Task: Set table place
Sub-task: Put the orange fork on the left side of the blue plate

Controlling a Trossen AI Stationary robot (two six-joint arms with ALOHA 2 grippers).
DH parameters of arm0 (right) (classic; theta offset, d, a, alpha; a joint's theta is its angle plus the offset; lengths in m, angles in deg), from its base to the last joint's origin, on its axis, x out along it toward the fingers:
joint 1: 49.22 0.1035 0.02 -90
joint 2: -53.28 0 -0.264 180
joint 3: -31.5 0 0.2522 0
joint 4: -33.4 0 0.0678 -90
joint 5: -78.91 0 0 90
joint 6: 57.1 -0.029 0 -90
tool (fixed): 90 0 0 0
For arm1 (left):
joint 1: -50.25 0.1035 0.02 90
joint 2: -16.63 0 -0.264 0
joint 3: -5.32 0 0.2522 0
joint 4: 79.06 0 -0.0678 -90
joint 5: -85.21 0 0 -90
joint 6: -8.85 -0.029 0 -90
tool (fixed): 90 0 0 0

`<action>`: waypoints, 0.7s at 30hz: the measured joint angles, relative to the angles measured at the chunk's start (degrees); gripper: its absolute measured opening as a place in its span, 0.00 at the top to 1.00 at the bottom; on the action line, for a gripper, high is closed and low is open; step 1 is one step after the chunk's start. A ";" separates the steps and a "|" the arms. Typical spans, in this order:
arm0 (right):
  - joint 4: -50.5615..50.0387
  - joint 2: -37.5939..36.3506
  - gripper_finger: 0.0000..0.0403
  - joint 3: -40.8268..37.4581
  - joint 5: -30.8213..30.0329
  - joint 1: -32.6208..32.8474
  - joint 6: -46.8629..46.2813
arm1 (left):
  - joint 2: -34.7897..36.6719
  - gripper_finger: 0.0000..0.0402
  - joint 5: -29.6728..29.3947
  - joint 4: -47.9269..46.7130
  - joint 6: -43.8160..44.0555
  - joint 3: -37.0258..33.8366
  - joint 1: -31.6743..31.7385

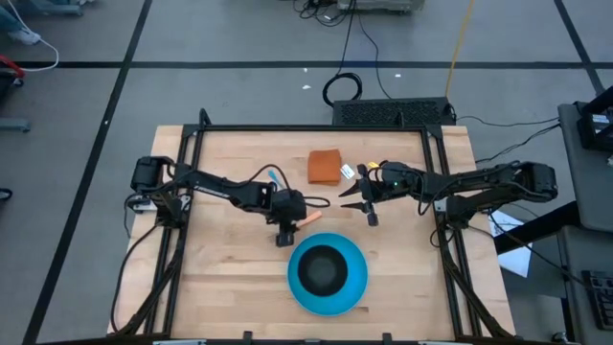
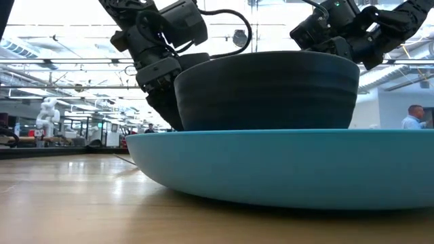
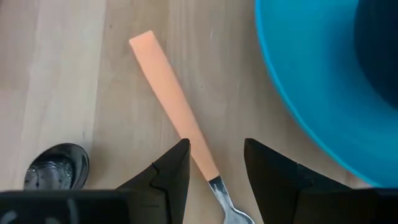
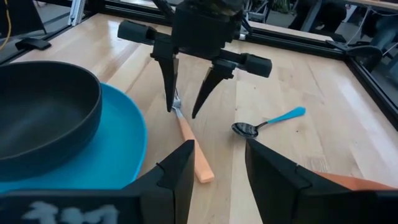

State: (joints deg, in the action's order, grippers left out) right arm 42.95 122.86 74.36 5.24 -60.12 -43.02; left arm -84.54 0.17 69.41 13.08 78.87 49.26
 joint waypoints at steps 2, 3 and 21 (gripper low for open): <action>0.00 -0.02 0.68 0.00 0.17 0.00 0.13 | 0.00 0.61 -0.07 0.27 0.16 -0.02 -0.14; -0.02 -0.07 0.68 0.00 0.20 0.00 0.12 | 0.00 0.61 -0.07 0.40 0.27 -0.02 -0.27; 14.16 -10.93 0.68 -10.90 7.99 -4.44 -4.75 | 0.00 0.61 -0.51 0.70 2.15 -0.59 -1.38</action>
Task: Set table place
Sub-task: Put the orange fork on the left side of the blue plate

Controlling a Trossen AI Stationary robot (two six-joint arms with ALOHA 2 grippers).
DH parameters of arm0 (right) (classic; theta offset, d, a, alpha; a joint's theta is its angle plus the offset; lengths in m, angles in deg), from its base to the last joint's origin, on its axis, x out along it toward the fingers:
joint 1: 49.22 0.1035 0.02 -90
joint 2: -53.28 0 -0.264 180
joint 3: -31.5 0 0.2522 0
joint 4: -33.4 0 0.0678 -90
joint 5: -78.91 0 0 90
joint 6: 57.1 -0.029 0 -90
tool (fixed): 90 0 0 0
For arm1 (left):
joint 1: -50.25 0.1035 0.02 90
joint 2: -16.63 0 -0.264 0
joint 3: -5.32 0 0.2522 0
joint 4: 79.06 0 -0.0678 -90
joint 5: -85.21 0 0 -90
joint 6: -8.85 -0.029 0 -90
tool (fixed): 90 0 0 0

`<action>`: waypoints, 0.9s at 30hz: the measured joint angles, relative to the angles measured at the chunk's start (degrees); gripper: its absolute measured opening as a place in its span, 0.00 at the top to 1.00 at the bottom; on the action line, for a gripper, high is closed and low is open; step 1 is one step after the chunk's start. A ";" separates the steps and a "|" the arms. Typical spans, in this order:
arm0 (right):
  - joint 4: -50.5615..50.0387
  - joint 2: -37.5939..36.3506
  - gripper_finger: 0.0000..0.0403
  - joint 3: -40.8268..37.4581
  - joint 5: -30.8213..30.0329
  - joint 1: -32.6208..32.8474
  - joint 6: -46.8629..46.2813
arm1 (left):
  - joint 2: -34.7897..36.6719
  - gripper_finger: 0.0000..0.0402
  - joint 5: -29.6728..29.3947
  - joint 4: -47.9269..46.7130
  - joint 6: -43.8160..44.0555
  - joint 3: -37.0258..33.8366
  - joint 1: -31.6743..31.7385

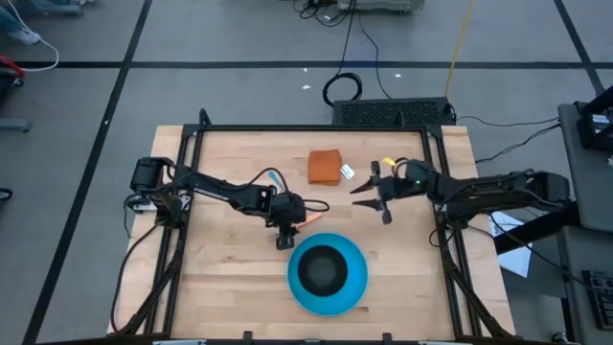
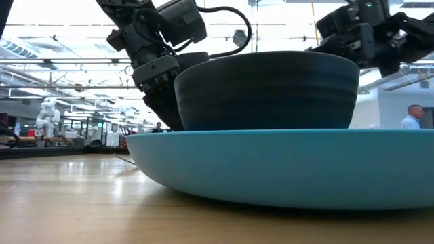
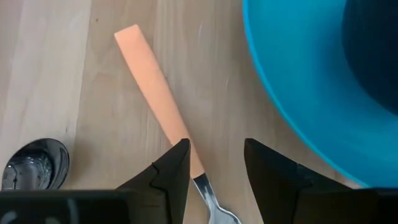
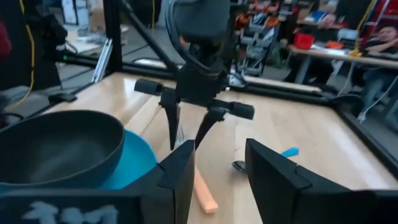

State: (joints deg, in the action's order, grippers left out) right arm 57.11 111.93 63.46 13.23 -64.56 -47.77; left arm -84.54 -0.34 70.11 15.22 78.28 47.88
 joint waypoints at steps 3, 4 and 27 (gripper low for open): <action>3.23 -3.28 0.68 -3.08 0.06 -1.00 -1.19 | -0.11 0.61 0.00 -0.41 0.11 0.00 0.00; 4.37 -4.28 0.68 -3.88 0.06 -1.34 -1.61 | -0.52 0.61 0.00 -0.29 0.11 0.00 0.00; 3.91 -11.27 0.68 -6.68 0.04 -3.10 -4.21 | -6.27 0.61 -0.20 0.87 0.15 0.18 0.00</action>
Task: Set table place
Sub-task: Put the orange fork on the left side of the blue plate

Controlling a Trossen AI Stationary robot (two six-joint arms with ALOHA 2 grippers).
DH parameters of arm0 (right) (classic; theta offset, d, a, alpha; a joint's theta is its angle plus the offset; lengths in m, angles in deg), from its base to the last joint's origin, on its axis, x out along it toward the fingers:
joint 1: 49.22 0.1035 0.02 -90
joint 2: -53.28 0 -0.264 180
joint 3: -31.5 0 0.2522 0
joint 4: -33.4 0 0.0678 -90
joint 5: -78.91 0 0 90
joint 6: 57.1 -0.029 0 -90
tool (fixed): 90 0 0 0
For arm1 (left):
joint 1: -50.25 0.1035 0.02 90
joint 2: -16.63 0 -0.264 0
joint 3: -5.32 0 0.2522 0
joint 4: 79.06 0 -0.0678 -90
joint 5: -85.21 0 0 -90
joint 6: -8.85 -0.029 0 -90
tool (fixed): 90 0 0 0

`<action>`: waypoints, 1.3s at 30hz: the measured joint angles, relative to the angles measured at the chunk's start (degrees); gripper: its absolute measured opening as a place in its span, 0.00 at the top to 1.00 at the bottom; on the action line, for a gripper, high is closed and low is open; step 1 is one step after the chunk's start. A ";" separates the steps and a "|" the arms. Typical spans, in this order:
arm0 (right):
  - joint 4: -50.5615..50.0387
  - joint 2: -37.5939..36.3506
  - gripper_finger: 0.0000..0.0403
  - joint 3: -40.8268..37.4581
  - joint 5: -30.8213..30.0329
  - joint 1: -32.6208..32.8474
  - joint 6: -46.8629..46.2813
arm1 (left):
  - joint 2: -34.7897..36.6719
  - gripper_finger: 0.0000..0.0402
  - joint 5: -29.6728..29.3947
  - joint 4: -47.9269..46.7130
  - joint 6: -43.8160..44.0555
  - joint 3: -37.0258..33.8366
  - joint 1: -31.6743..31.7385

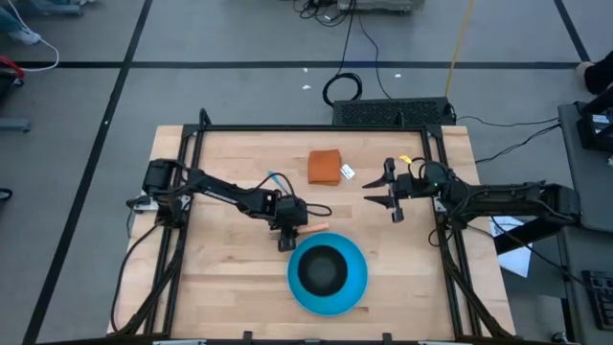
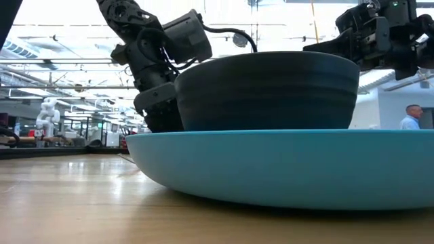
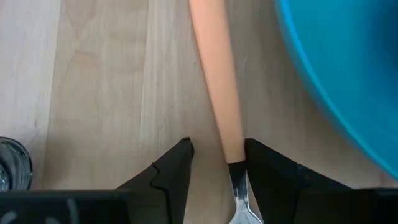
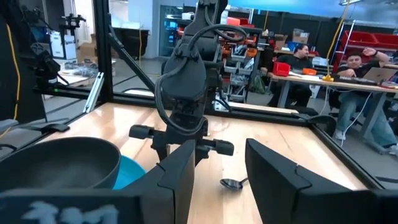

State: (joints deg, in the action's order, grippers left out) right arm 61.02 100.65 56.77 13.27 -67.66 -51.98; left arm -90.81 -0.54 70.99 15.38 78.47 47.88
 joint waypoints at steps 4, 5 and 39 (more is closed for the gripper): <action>-0.05 0.01 0.68 -0.01 0.00 0.02 0.00 | -0.04 0.61 0.04 -0.73 -0.52 -0.01 0.00; -0.04 0.02 0.68 0.00 0.00 0.02 0.00 | -0.06 0.61 0.02 -1.27 -0.89 -0.01 -0.02; -0.58 0.06 0.68 0.06 0.01 0.17 -1.36 | 11.85 0.94 -10.38 -4.95 -5.14 -0.38 -0.45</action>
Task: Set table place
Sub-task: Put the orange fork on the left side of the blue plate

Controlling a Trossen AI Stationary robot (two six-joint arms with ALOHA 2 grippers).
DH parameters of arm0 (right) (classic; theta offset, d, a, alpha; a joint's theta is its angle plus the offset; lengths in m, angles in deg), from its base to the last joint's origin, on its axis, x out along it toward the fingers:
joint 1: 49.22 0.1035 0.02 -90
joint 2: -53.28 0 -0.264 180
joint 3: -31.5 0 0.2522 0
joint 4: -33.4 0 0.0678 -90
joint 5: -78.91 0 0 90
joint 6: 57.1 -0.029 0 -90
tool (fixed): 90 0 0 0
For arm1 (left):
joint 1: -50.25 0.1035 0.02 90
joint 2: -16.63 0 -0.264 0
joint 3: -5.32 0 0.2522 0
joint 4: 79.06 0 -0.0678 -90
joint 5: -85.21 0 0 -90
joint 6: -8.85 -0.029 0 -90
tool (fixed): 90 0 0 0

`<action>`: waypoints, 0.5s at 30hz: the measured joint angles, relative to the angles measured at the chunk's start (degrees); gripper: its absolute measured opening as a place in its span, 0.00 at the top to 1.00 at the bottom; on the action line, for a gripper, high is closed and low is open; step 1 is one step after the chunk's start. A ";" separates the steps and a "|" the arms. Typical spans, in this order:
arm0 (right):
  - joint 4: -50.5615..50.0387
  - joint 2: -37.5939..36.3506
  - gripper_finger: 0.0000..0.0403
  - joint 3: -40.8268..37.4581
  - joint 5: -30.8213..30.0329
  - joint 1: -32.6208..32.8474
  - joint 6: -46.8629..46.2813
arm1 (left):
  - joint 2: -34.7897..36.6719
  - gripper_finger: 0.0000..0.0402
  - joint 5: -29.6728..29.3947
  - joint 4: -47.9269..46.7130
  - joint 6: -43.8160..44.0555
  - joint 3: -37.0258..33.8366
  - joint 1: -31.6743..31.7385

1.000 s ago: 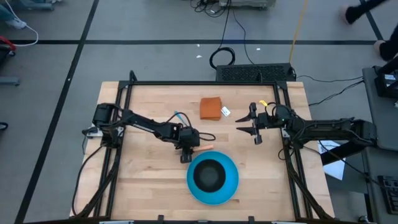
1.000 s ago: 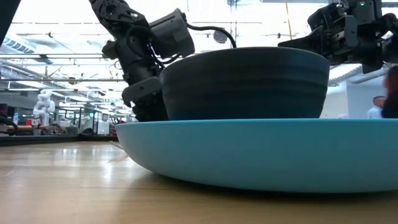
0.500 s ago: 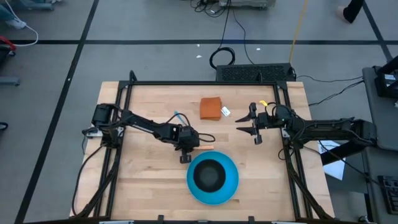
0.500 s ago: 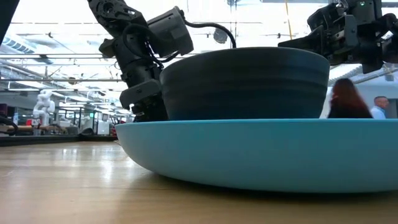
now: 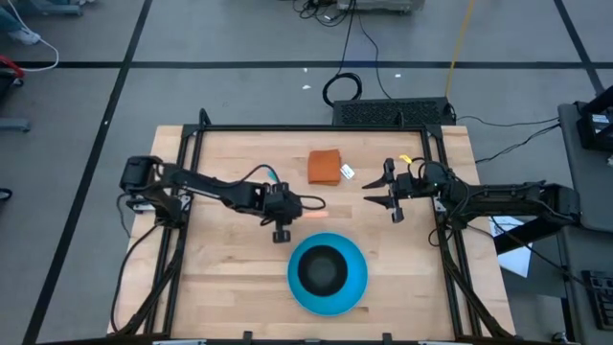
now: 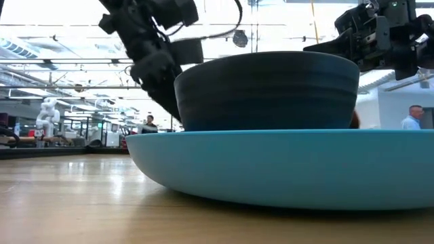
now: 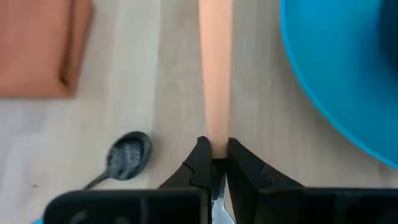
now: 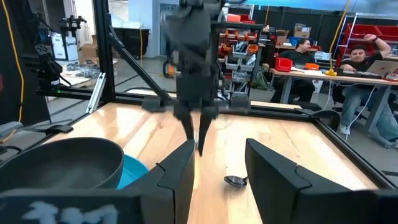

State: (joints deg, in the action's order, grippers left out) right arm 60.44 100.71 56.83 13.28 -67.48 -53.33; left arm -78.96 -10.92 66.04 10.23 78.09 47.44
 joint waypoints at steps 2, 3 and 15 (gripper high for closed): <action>-0.05 -0.01 0.68 0.00 -0.01 0.00 -0.08 | 1.68 0.94 -0.34 -0.37 -0.67 0.07 0.09; -0.10 -0.01 0.68 0.00 0.00 0.00 -0.11 | 2.44 0.94 -0.66 -1.02 -0.78 0.07 0.12; -0.57 -1.47 0.68 0.00 4.49 0.00 -2.01 | 11.15 0.94 -3.04 -10.28 -1.01 0.17 -0.26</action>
State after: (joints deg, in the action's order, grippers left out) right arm 59.87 99.24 56.83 17.77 -67.48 -55.34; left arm -67.81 -13.96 55.76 9.23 78.26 47.17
